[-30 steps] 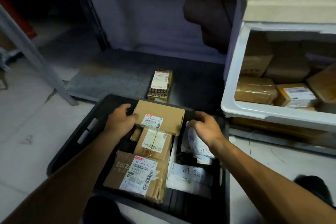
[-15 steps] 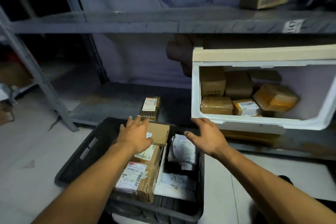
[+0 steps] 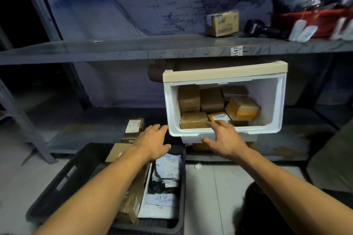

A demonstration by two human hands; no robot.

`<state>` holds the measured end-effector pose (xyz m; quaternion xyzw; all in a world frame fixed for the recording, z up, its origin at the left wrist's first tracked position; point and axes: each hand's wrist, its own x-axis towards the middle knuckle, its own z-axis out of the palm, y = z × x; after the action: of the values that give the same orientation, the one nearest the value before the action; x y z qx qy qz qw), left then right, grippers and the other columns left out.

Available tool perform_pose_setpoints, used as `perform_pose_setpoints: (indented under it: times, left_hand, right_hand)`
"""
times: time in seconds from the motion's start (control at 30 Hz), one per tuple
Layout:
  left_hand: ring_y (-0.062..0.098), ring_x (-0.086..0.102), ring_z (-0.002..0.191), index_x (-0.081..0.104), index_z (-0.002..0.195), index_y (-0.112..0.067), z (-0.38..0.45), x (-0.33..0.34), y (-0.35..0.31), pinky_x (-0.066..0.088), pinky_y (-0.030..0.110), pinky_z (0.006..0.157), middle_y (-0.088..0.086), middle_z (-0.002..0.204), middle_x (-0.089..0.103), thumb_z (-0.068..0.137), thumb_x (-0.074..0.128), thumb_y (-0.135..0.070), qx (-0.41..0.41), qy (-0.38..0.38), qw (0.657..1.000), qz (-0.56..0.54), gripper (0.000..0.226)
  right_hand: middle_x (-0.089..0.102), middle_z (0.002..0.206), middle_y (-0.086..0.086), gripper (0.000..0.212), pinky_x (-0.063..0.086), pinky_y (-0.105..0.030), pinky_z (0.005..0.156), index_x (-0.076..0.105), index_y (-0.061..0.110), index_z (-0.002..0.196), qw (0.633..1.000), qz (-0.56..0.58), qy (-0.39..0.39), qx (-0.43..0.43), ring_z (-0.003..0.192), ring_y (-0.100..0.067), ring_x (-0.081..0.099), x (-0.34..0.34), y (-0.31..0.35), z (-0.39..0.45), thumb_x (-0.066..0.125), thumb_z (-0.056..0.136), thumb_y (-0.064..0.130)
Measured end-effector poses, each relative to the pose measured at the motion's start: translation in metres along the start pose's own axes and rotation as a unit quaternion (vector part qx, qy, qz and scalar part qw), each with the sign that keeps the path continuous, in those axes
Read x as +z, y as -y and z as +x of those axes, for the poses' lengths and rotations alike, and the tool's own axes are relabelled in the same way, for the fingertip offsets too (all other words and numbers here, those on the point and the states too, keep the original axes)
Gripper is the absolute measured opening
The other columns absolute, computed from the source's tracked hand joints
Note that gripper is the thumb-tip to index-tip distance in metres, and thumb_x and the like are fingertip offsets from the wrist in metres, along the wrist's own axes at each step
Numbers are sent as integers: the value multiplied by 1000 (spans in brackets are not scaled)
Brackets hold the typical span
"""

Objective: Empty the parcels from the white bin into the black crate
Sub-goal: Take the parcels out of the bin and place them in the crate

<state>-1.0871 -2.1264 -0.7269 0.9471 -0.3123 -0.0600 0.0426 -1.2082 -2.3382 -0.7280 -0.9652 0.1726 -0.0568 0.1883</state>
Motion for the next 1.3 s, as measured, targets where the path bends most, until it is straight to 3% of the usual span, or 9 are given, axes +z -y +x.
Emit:
perform_pose_setpoints:
  times: [0.23, 0.4, 0.53, 0.67, 0.9, 1.07, 1.17, 1.3]
  left_hand:
    - [27, 32, 146, 26, 157, -21, 40, -6, -48, 34, 42, 117, 6, 159, 35, 94, 59, -41, 56, -21, 998, -3, 74]
    - [26, 32, 147, 26, 158, -22, 78, 5, -79, 34, 41, 118, 5, 162, 32, 94, 62, -43, 78, -29, 996, -18, 76]
    - [27, 32, 147, 28, 156, -22, 113, 15, -101, 35, 41, 117, 6, 162, 32, 94, 61, -42, 85, -35, 995, -32, 73]
    - [28, 37, 143, 29, 155, -20, 151, 21, -125, 38, 43, 114, 7, 156, 38, 94, 60, -41, 99, -45, 993, -37, 72]
    - [30, 47, 132, 34, 150, -20, 218, 37, -174, 45, 42, 105, 9, 146, 47, 88, 67, -47, 108, -40, 990, -80, 74]
    - [32, 51, 128, 22, 153, -30, 260, 56, -206, 49, 43, 101, 8, 144, 47, 76, 76, -48, 127, -44, 981, -139, 95]
    - [31, 49, 129, 23, 151, -26, 279, 63, -219, 47, 42, 105, 8, 145, 45, 74, 80, -42, 126, -36, 977, -170, 97]
    - [30, 54, 123, 19, 151, -32, 296, 68, -227, 51, 45, 101, 7, 140, 49, 62, 84, -51, 116, -35, 968, -221, 112]
  right_hand:
    - [34, 162, -6, 68, 34, -47, 117, 39, 23, 154, 999, -7, 2, 36, 148, -28, 29, -20, -37, 14, 60, 94, 49]
    - [39, 157, -6, 68, 37, -46, 116, 39, 24, 153, 998, -11, 1, 58, 142, -29, 36, -25, -64, 46, 62, 94, 47]
    - [45, 149, -11, 62, 39, -44, 113, 45, 20, 145, 996, -5, -13, 93, 137, -33, 41, -32, -94, 79, 66, 92, 43]
    - [40, 151, -15, 69, 35, -45, 114, 41, 18, 149, 991, 12, -37, 125, 139, -37, 36, -42, -126, 112, 68, 89, 39]
    - [48, 139, -17, 54, 40, -42, 106, 48, 19, 139, 988, 35, -41, 145, 132, -37, 41, -41, -169, 153, 62, 91, 40]
    - [48, 141, -20, 59, 39, -43, 108, 47, 19, 142, 985, 39, -24, 163, 131, -41, 43, -31, -189, 170, 63, 89, 40]
    - [48, 141, -20, 59, 38, -42, 110, 47, 21, 142, 986, 37, -13, 162, 131, -40, 44, -28, -196, 172, 66, 88, 35]
    - [44, 144, -16, 65, 36, -39, 113, 42, 23, 148, 987, 46, -12, 151, 134, -37, 42, -27, -198, 169, 68, 88, 30]
